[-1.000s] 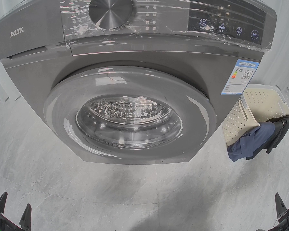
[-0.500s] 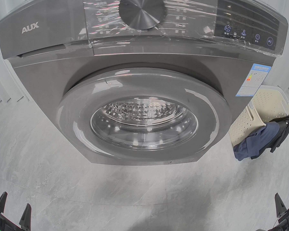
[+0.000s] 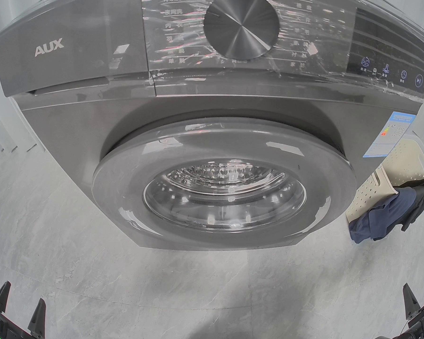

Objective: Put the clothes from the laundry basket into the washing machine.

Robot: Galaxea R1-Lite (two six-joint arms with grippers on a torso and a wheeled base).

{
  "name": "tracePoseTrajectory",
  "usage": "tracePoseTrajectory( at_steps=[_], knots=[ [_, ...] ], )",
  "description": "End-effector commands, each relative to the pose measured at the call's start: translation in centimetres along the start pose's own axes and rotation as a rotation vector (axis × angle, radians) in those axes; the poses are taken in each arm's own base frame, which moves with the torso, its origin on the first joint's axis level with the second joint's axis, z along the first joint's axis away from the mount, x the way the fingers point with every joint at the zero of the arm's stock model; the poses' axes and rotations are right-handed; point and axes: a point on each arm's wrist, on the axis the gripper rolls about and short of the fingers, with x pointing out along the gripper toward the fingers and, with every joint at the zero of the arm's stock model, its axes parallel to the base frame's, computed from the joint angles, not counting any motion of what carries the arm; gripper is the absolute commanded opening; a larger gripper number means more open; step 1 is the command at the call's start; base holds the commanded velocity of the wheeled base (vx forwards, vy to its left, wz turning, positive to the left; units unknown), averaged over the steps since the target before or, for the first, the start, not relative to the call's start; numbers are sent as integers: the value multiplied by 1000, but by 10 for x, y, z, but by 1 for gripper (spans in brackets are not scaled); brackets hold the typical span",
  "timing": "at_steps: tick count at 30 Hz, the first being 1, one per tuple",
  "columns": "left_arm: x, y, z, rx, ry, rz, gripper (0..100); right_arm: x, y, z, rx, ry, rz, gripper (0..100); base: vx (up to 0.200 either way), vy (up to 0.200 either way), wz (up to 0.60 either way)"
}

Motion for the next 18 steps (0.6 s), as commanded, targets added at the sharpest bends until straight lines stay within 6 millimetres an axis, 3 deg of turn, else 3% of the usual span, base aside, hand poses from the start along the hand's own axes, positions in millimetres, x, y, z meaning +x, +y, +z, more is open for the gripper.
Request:
tracePoseTrajectory(
  at_steps=[1,3,6,18],
  knots=[
    [0,0,-5,1,4,2,100,0,0,-5,0,1,0,100,0,0,0],
    [0,0,-5,1,3,2,100,0,0,-5,0,1,-1,100,0,0,0],
    [0,0,-5,1,4,2,100,0,0,-5,0,1,-1,100,0,-200,0],
    [0,0,-5,2,3,0,100,0,0,-5,-2,1,-14,100,0,0,0]
  ],
)
